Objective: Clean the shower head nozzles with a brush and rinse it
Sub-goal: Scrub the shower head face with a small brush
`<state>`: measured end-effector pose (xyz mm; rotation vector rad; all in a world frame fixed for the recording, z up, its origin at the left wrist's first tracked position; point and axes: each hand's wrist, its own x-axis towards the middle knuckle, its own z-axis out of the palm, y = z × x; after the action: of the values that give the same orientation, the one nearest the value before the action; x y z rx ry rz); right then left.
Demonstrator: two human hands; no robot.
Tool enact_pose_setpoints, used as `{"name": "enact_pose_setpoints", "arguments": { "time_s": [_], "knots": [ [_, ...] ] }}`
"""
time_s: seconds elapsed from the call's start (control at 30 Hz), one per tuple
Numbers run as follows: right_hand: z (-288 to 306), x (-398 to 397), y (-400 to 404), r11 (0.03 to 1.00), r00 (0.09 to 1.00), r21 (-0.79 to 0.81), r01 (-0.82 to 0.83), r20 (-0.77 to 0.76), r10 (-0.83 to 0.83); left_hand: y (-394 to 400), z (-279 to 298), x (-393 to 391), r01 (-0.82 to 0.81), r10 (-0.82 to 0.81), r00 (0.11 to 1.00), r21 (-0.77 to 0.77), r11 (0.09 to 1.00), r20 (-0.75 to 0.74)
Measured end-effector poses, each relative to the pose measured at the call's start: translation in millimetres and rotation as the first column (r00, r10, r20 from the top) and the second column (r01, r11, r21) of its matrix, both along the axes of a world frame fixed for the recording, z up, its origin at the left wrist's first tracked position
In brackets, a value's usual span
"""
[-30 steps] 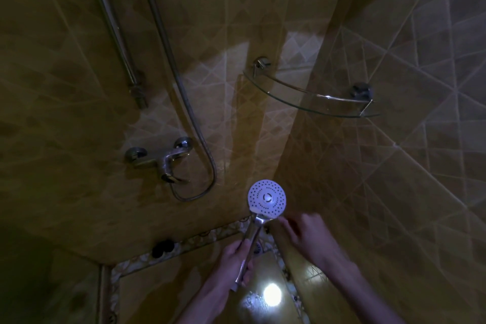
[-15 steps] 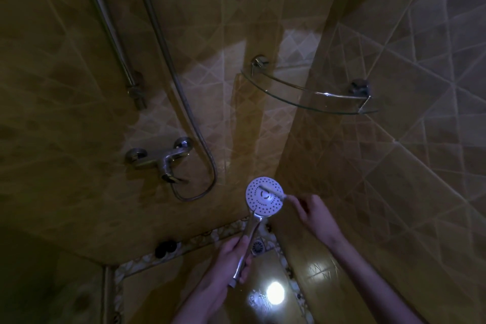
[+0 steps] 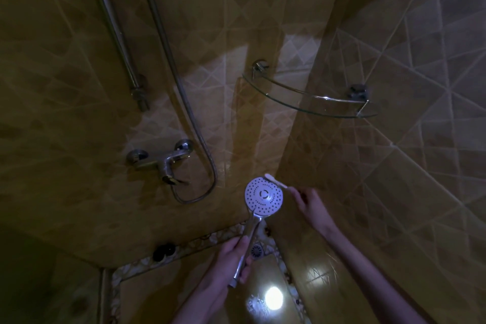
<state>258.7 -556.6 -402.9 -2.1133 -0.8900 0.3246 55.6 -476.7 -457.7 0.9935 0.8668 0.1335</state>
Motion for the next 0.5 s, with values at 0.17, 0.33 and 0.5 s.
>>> {"name": "enact_pose_setpoints", "arguments": {
  "time_s": [0.17,0.33,0.5],
  "knots": [
    [-14.0,-20.1,-19.7,0.929,0.905,-0.254,-0.270,0.264,0.335,0.3,2.3,-0.8,-0.012,0.013,1.000,-0.009,1.000,0.010],
    [-3.7,6.5,6.8,0.985,0.978,-0.161,-0.057,0.189,0.087,-4.2,7.0,-4.1,0.012,-0.013,1.000,0.036,0.999,0.003],
    [1.2,-27.7,-6.5,0.898,0.806,-0.424,-0.117,0.488,0.335,-5.7,9.6,-4.7,0.019,-0.019,1.000,0.058,0.998,-0.009]
  ]
}}
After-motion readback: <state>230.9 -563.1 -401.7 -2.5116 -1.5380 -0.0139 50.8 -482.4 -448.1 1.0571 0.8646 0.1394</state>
